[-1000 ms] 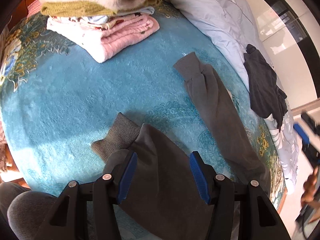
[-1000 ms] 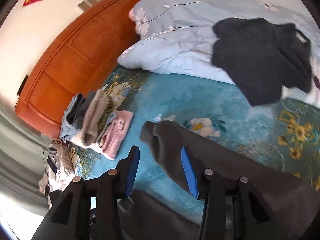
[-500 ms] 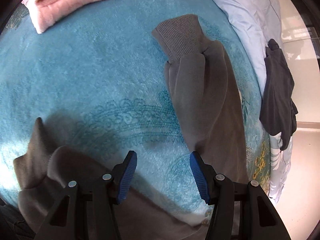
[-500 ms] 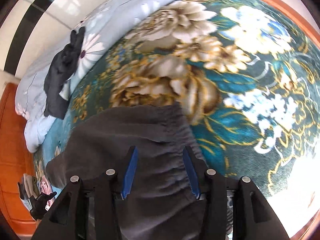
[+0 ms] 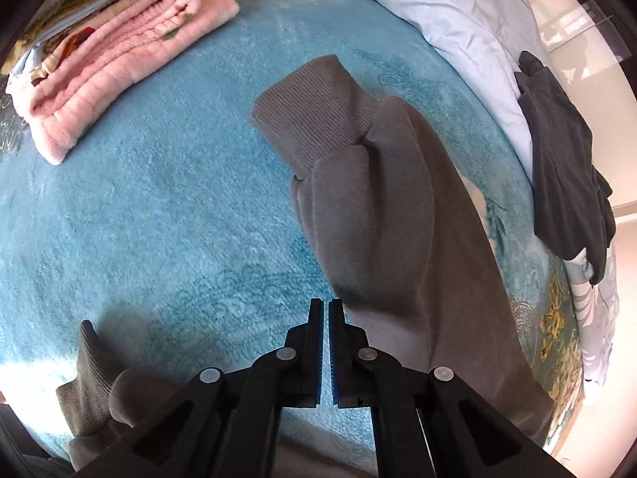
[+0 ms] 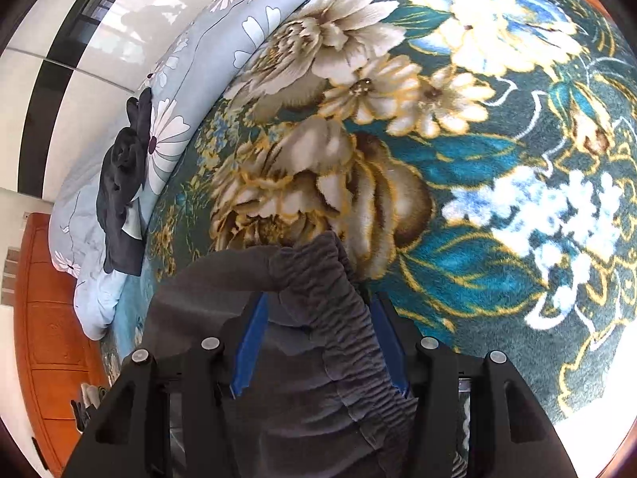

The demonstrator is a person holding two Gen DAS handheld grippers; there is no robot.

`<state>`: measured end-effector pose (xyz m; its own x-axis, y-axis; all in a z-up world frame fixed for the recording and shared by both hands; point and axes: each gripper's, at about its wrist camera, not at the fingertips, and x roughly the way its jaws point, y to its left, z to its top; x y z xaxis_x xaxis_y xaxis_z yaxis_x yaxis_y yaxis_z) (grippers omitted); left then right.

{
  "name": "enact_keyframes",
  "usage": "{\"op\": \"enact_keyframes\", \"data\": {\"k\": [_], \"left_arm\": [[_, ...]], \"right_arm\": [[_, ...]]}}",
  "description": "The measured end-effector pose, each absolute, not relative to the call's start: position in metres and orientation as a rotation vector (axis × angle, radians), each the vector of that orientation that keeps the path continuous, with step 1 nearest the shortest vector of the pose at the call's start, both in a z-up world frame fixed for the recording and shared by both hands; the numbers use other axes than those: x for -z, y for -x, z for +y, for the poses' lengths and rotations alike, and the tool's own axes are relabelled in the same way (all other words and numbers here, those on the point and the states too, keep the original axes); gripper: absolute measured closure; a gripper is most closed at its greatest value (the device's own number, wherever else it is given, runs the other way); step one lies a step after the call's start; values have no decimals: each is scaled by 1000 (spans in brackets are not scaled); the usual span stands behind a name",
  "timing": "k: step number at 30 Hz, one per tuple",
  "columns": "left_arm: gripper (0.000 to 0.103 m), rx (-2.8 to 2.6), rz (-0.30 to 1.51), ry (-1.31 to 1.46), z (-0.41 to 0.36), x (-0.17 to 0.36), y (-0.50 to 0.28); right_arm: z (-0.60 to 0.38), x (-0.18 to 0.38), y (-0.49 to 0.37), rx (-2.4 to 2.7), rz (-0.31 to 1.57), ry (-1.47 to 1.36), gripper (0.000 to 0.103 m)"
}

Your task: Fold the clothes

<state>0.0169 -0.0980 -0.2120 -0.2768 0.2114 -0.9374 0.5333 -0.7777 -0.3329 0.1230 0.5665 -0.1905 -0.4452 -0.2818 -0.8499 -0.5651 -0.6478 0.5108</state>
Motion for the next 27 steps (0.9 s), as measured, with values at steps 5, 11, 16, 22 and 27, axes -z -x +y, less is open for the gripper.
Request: {"op": "enact_keyframes", "data": {"k": [5, 11, 16, 22, 27], "left_arm": [[99, 2137, 1183, -1728, -117, 217, -42], [99, 2194, 1340, -1654, -119, 205, -80], [99, 2269, 1356, -1622, -111, 194, -96], [98, 2288, 1400, -1649, -99, 190, -112], [97, 2363, 1306, -1632, -101, 169, -123]], "right_arm": [[570, 203, -105, -2177, 1276, 1586, 48], [553, 179, -105, -2367, 1468, 1591, 47], [545, 170, -103, -2424, 1480, 1637, 48], [546, 201, -78, -2275, 1464, 1655, 48], [548, 208, -77, -2163, 1468, 1580, 54]]}}
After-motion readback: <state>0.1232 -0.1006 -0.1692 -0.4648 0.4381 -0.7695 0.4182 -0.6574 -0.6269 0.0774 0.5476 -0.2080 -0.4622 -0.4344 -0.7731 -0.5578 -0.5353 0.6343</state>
